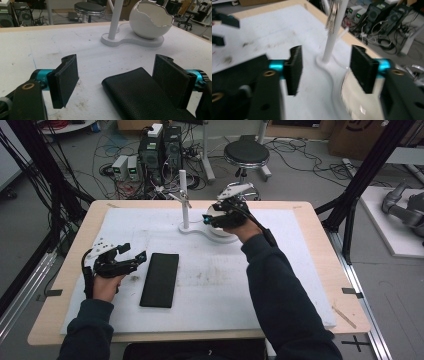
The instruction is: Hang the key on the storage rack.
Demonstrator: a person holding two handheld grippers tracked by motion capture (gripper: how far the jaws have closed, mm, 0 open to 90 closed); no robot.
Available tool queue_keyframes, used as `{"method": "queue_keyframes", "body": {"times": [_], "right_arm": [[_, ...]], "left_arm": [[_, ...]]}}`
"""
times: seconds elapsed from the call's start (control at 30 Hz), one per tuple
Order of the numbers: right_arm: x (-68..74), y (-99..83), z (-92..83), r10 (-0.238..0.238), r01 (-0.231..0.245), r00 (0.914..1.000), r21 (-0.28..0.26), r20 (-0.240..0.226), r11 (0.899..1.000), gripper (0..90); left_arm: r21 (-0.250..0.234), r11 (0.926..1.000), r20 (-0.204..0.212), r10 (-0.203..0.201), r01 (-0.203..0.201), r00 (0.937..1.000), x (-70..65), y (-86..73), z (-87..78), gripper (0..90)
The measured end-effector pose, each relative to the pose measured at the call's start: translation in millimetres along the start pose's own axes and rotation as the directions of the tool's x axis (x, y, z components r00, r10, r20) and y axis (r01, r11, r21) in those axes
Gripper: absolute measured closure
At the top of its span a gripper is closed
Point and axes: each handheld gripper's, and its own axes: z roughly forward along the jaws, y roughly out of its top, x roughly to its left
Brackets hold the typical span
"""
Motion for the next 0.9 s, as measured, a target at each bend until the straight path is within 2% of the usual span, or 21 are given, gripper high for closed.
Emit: {"method": "queue_keyframes", "body": {"times": [0.1,0.13,0.2,0.23,0.3,0.4,0.5,0.6,0.73,0.83,0.9], "right_arm": [[-1.7,-29.6,-15.5,0.033,-0.033,0.9983,0.007,-0.048,0.999,34.6],[-2.6,-43.6,-20.9,0.058,-0.056,0.9965,0.039,-0.06,0.998,31.5],[-2.9,-67.7,-28.9,0.07,-0.068,0.9971,0.081,-0.03,0.994,28.7],[-3.1,-79.8,-33.4,0.074,-0.072,0.9972,0.079,-0.014,0.994,27.1],[-4.2,-101.0,-44.1,0.105,-0.105,0.9944,0.06,0.009,0.993,25.2],[-6.9,-124.9,-59.8,0.135,-0.134,0.9892,-0.012,0.058,0.991,20.9],[-9.1,-139.4,-72.2,0.151,-0.145,0.9805,-0.056,0.126,0.988,20.9],[-9.2,-149.3,-79.3,0.145,-0.135,0.9732,-0.066,0.179,0.989,20.9],[-8.0,-157.9,-79.5,0.144,-0.134,0.9669,-0.06,0.21,0.989,20.9],[-5.4,-162.9,-77.5,0.155,-0.146,0.9643,-0.055,0.215,0.988,20.9],[-5.6,-164.9,-76.8,0.158,-0.153,0.9656,-0.04,0.206,0.987,20.9]], "left_arm": [[-0.014,0.9999,0.006,-0.009,0.009,0.9999,-1.1,0.7,-0.4,20.7],[-0.018,0.9998,0.008,-0.01,0.01,0.9999,-1.2,1.3,-0.7,20.8],[-0.024,0.9996,0.013,-0.016,0.016,0.9998,-1.6,1.6,-0.2,20.8],[-0.02,0.9997,0.012,-0.013,0.014,0.9998,-1.4,1.6,0.2,20.8],[-0.02,0.9996,0.018,-0.019,0.019,0.9997,-1.8,1.3,1.4,20.7],[-0.023,0.9995,0.024,-0.022,0.022,0.9995,-2.0,1.5,1.8,20.6],[-0.023,0.9995,0.029,-0.023,0.023,0.9993,-3.3,1.7,1.9,20.1],[-0.025,0.9996,0.034,-0.013,0.013,0.9994,-5.4,2.2,2.6,19.5],[-0.021,0.9998,0.03,-0.005,0.006,0.9995,-6.8,2.5,4.2,19.5],[-0.027,0.9996,0.029,-0.009,0.009,0.9995,-6.5,2.8,5.2,19.5],[-0.019,0.9998,0.027,-0.01,0.011,0.9996,-5.6,2.1,6.8,19.5]]}}
